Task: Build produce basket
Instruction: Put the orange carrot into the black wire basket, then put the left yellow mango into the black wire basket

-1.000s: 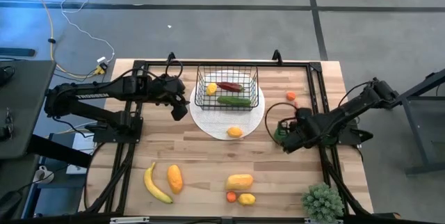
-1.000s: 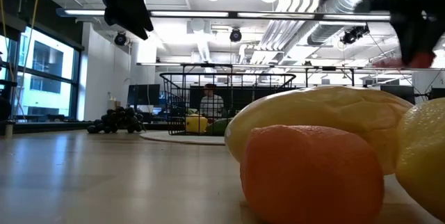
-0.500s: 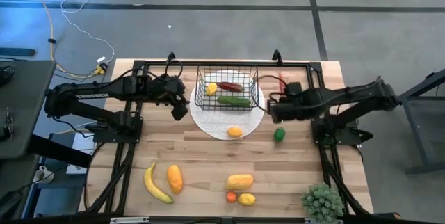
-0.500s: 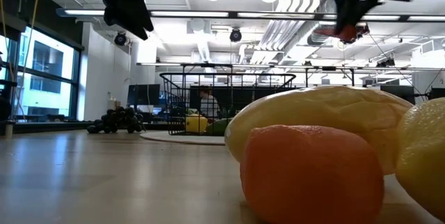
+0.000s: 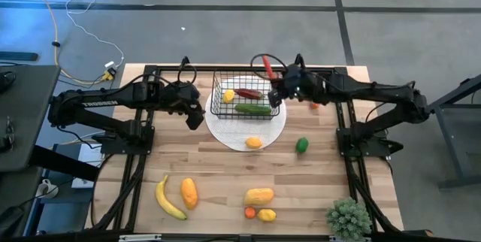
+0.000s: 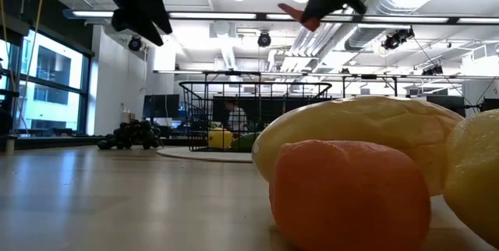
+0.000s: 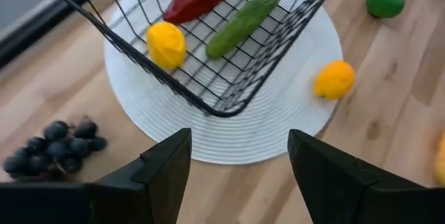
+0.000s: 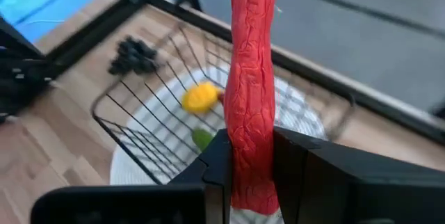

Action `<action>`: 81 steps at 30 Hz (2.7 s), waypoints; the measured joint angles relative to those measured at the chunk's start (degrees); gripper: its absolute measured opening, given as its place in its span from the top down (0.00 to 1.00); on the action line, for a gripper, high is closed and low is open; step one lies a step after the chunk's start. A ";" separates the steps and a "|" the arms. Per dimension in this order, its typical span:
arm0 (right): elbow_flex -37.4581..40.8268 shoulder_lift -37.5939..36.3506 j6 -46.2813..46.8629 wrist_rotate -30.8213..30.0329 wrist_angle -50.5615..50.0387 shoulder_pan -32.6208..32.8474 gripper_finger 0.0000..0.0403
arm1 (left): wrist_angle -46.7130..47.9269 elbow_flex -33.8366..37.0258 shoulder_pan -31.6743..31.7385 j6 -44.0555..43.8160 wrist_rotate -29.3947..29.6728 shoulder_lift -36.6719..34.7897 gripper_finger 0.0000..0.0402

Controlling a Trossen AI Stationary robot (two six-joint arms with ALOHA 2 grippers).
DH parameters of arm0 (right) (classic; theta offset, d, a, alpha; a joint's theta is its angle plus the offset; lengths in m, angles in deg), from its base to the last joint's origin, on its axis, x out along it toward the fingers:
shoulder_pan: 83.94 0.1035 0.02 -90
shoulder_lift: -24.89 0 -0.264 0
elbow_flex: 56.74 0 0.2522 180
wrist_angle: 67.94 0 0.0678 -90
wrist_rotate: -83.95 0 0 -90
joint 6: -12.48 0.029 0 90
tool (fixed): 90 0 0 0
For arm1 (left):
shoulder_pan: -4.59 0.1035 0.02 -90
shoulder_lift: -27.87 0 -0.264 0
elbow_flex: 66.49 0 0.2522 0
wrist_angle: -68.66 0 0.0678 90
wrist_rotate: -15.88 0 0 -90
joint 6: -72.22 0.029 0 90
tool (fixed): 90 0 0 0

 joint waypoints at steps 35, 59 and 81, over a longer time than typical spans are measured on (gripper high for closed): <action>0.04 24.09 -31.51 23.68 4.69 -13.31 0.89 | 8.33 -0.07 -30.69 -68.44 -1.66 4.24 0.43; 0.04 24.14 -32.96 23.15 2.41 -14.07 0.51 | 1.88 -0.19 -45.63 -95.83 -5.82 16.90 0.43; 0.02 23.82 -33.03 21.21 2.88 -14.07 0.47 | -0.48 -0.07 -48.20 -106.42 -10.09 28.07 0.43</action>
